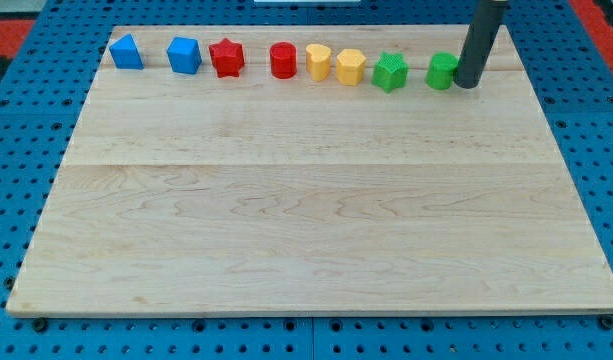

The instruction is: Move your arm to the top center of the board

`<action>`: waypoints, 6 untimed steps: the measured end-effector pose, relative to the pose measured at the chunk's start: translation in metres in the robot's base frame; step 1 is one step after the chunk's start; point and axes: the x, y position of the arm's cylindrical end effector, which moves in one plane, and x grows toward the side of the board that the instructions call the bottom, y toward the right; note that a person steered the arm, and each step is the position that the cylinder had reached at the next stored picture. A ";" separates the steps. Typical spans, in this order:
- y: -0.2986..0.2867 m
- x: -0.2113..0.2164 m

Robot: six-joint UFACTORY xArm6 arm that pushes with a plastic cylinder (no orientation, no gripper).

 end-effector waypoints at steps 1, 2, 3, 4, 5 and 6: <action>0.009 -0.019; 0.039 -0.072; 0.039 -0.102; 0.032 -0.117; 0.027 -0.117; -0.008 -0.117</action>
